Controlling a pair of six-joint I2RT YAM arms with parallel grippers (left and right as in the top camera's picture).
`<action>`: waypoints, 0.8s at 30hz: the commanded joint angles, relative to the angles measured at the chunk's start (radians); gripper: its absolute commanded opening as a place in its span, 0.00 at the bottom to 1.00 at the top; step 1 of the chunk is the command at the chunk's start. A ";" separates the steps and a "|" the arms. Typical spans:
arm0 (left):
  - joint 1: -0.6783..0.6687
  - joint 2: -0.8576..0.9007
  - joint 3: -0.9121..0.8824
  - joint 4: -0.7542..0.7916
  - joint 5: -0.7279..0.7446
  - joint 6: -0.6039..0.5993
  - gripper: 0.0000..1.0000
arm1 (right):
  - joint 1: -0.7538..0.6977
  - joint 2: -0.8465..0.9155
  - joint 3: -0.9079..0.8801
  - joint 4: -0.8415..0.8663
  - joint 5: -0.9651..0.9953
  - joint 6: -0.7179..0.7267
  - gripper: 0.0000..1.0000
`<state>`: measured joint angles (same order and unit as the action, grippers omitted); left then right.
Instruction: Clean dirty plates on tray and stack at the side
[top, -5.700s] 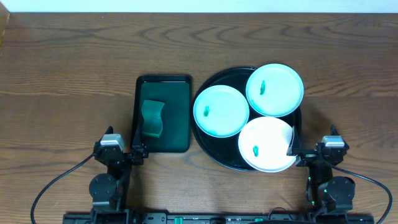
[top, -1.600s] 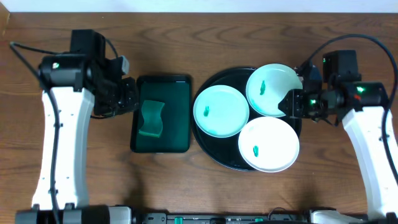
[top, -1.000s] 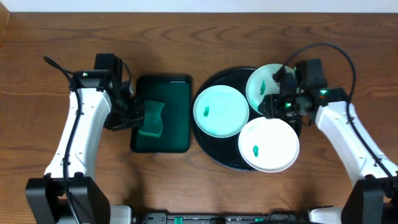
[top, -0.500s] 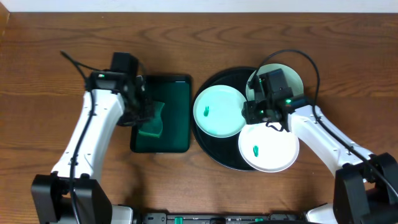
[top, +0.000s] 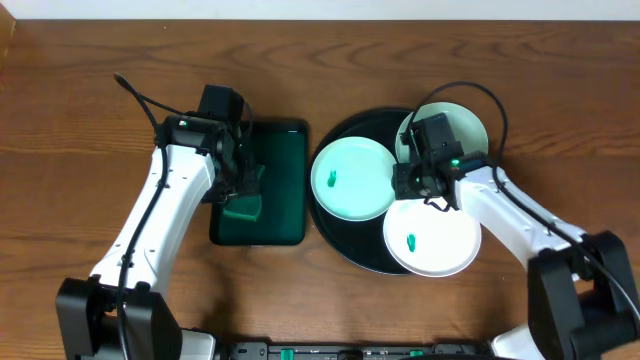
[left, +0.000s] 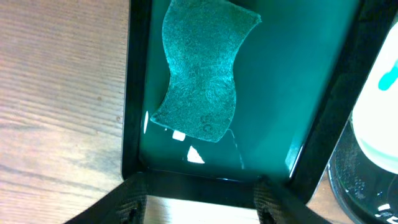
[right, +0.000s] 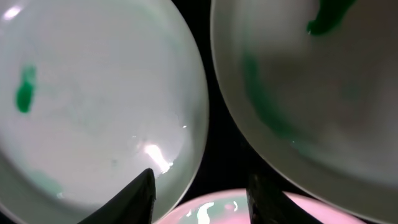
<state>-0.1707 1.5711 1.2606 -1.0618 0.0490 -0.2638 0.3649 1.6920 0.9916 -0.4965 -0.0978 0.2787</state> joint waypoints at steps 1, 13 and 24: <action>-0.001 0.002 -0.008 0.003 -0.016 -0.004 0.85 | 0.006 0.037 -0.008 0.019 0.011 0.013 0.42; -0.001 0.002 -0.008 0.006 -0.016 -0.004 0.57 | 0.009 0.057 -0.008 0.062 0.010 0.013 0.18; -0.001 0.002 -0.009 0.006 -0.016 -0.004 0.57 | 0.009 0.061 -0.027 0.101 0.011 0.050 0.16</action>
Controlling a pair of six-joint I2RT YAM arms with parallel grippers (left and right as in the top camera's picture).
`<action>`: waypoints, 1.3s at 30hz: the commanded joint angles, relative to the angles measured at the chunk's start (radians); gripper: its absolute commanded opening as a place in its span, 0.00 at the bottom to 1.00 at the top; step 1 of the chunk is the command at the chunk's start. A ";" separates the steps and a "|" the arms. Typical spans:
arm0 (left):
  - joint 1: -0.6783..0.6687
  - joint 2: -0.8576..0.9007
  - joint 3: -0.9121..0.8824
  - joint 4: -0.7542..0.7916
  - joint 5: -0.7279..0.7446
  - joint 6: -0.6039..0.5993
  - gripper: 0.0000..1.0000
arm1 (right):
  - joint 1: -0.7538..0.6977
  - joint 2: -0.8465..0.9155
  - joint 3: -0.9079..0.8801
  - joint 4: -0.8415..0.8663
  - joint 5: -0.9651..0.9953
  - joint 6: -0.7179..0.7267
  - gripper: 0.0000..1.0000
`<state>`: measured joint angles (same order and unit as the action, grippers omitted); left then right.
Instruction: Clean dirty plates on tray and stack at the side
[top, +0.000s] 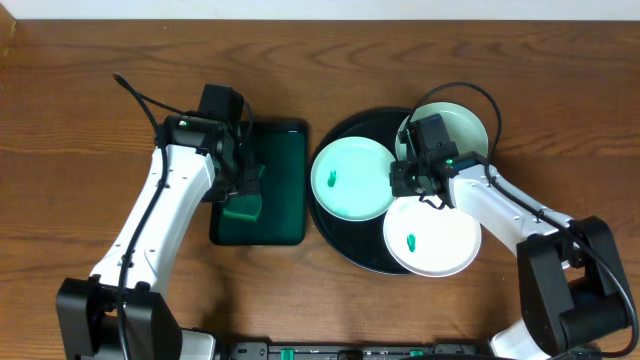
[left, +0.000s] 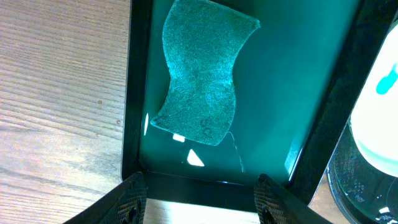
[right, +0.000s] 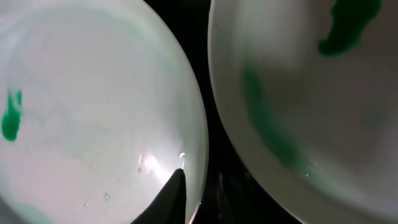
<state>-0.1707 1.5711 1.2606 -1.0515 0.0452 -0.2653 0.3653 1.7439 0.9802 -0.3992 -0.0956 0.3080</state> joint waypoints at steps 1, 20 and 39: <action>-0.001 0.002 -0.009 -0.004 -0.013 -0.002 0.57 | 0.009 0.010 -0.017 0.007 0.009 0.021 0.15; -0.001 0.002 -0.010 -0.004 -0.013 -0.002 0.56 | 0.009 0.010 -0.052 0.082 0.008 0.036 0.14; -0.001 0.002 -0.010 -0.004 -0.013 -0.002 0.55 | 0.009 0.010 -0.074 0.116 0.008 0.048 0.01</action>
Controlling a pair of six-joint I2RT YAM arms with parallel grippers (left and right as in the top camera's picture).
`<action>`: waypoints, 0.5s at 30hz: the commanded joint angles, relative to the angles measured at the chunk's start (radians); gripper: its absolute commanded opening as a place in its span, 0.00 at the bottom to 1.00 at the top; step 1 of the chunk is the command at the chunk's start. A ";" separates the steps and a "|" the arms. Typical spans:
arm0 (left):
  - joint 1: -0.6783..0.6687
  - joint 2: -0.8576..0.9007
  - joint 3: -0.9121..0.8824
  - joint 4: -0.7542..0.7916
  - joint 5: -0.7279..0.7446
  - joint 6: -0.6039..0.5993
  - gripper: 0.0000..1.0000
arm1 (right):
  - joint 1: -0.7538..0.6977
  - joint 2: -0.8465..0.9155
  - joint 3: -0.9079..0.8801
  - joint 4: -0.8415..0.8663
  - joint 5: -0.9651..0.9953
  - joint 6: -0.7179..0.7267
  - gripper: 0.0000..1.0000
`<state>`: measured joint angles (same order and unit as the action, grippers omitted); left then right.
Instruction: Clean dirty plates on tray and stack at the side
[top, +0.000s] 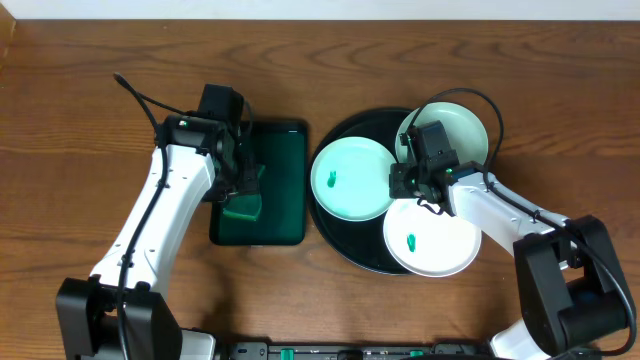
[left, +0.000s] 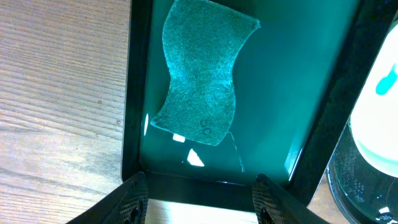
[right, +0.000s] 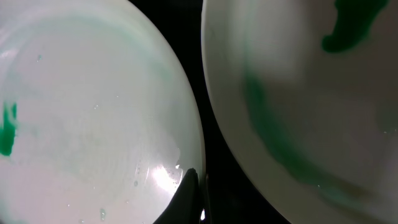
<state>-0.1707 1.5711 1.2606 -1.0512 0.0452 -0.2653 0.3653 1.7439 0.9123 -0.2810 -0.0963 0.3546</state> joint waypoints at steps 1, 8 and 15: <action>-0.001 0.002 -0.010 -0.005 -0.013 -0.002 0.55 | 0.009 0.010 -0.006 -0.003 0.009 0.001 0.01; -0.001 0.005 -0.019 0.023 -0.013 -0.002 0.55 | 0.009 0.010 -0.006 -0.007 0.010 0.001 0.01; -0.001 0.006 -0.089 0.113 -0.013 -0.001 0.48 | 0.009 0.010 -0.006 -0.007 0.010 0.000 0.01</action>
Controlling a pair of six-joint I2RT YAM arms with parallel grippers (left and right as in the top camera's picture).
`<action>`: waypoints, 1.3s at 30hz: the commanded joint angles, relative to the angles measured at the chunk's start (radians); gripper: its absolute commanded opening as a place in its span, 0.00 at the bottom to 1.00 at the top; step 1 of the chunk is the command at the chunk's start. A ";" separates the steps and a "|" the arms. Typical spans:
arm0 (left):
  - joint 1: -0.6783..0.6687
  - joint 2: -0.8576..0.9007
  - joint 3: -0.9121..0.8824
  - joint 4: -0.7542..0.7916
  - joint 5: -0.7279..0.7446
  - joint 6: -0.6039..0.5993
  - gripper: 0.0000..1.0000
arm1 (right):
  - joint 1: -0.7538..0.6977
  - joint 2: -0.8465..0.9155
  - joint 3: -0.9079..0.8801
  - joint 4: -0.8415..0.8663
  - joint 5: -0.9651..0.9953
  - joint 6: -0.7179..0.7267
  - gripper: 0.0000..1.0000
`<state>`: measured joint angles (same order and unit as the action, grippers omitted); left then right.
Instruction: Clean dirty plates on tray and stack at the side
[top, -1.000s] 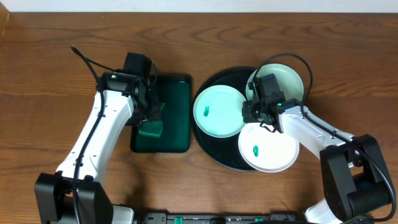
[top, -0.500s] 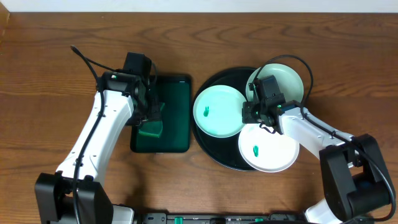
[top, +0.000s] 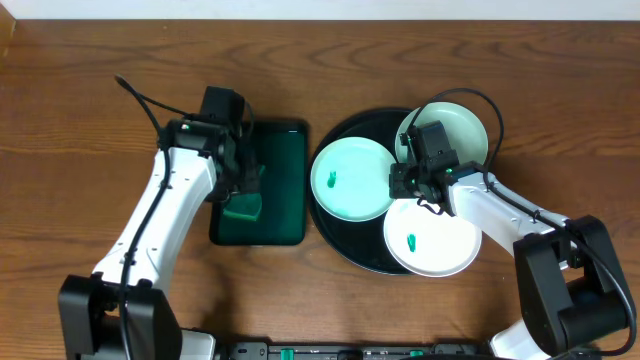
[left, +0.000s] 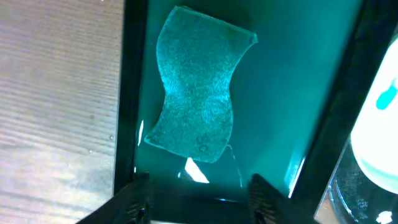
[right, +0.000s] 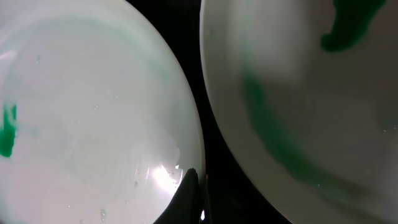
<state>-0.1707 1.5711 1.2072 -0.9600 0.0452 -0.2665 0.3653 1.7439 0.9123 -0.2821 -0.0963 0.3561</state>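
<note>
A black round tray (top: 345, 248) holds three stained plates: a mint-green plate (top: 350, 178) on the left, a pale green plate (top: 462, 128) at the back right and a white plate (top: 432, 238) in front. My right gripper (top: 398, 182) is shut on the right rim of the mint-green plate (right: 81, 112), its fingertips (right: 189, 186) pinching that edge beside the pale green plate (right: 311, 93). To the left, my left gripper (top: 240, 182) hangs open over a green sponge (left: 196, 106). The sponge lies in a dark green rectangular tray (left: 280, 93), ahead of the left gripper (left: 198, 204).
The dark green rectangular tray (top: 285, 160) lies just left of the round tray, almost touching it. Bare wooden table (top: 90, 120) stretches to the far left and to the right of the plates. Cables trail from both arms.
My left gripper has shifted a little over the dark green tray, so its front rim now shows lower and darker between the fingers. The right gripper remains shut on the mint-green plate's rim.
First my right gripper was open above the gap between the mint-green and pale green plates. Then it stood lower at the mint-green plate's right rim. Afterwards it was shut on that rim, and stays so. My left gripper stayed open over the sponge throughout.
</note>
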 joint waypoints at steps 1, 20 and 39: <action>-0.001 0.006 -0.045 0.035 -0.013 0.000 0.48 | 0.009 0.010 -0.006 -0.006 0.010 -0.001 0.01; 0.000 0.076 -0.109 0.222 -0.014 0.002 0.44 | 0.009 0.010 -0.006 -0.006 0.010 -0.001 0.01; 0.030 0.228 -0.109 0.263 -0.038 -0.018 0.42 | 0.009 0.010 -0.006 -0.006 0.010 -0.001 0.01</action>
<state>-0.1440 1.7771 1.1065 -0.6979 0.0223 -0.2665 0.3653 1.7439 0.9123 -0.2825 -0.0963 0.3561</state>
